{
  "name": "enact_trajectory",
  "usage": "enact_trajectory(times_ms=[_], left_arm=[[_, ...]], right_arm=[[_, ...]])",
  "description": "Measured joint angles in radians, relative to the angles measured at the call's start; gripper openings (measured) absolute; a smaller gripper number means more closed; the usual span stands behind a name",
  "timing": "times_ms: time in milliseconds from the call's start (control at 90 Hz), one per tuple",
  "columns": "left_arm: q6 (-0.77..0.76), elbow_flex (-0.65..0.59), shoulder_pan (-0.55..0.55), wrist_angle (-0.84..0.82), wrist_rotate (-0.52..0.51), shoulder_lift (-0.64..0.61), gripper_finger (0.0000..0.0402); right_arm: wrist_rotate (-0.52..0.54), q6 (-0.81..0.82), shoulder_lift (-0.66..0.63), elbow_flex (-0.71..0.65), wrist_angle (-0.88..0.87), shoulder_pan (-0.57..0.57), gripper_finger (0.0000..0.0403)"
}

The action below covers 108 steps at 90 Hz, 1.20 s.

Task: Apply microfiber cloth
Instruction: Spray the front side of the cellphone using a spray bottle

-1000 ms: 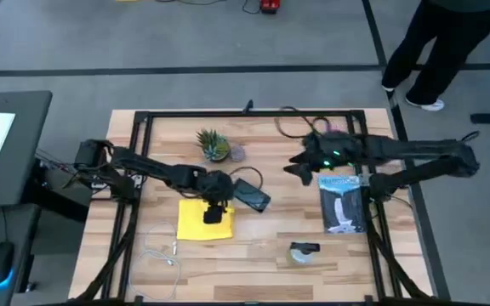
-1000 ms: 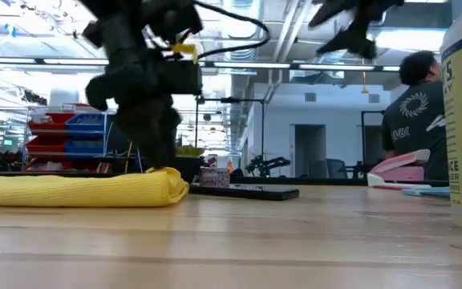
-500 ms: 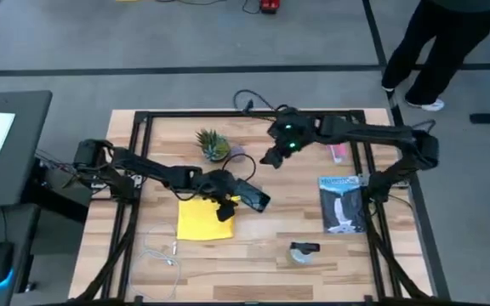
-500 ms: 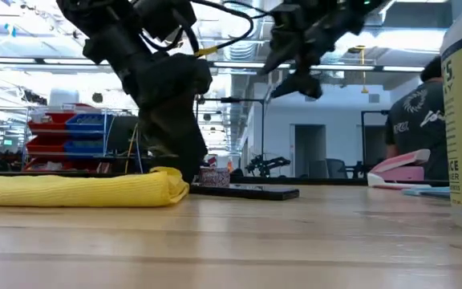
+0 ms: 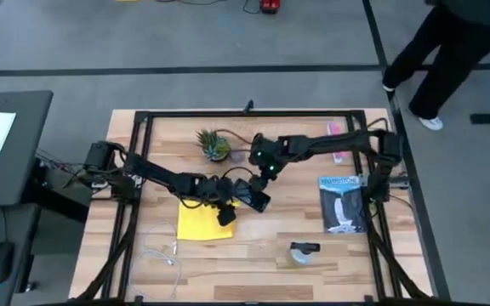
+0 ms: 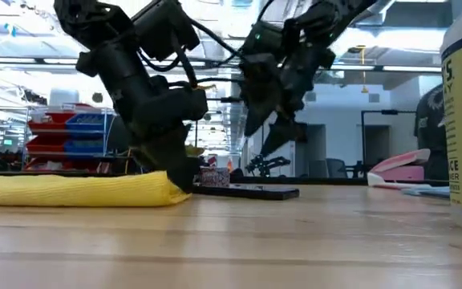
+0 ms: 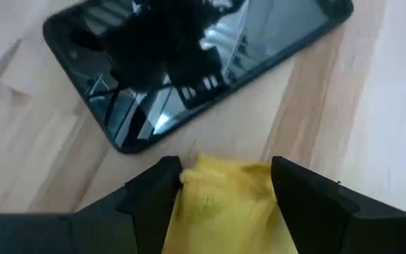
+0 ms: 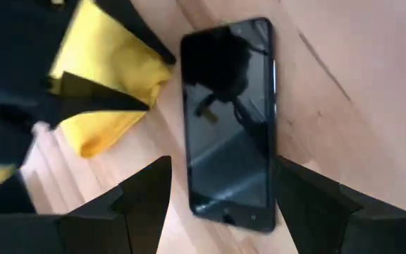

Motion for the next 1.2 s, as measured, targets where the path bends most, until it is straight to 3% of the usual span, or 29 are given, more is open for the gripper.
enact_trajectory(times_ms=[211,533,733,1022,1200], left_arm=[[0.004,-0.002,0.002,0.003,-0.086,0.005,0.0212],[0.036,-0.002,0.027,0.01,-0.106,0.038,0.0212],[0.038,-0.002,0.028,0.016,-0.117,0.039,0.0212],[0.05,-0.004,0.03,0.063,-0.12,0.039,0.0212],[0.05,-0.004,0.03,0.061,-0.127,0.04,0.0212]], right_arm=[[0.001,0.011,0.067,0.0,0.007,0.015,0.023],[-0.019,-0.038,0.13,-0.001,0.023,0.028,0.023],[-0.033,0.011,0.125,-0.085,0.144,0.022,0.023],[-0.116,0.132,0.125,-0.195,0.457,0.016,0.023],[-0.115,0.133,0.125,-0.196,0.478,0.018,0.0211]])
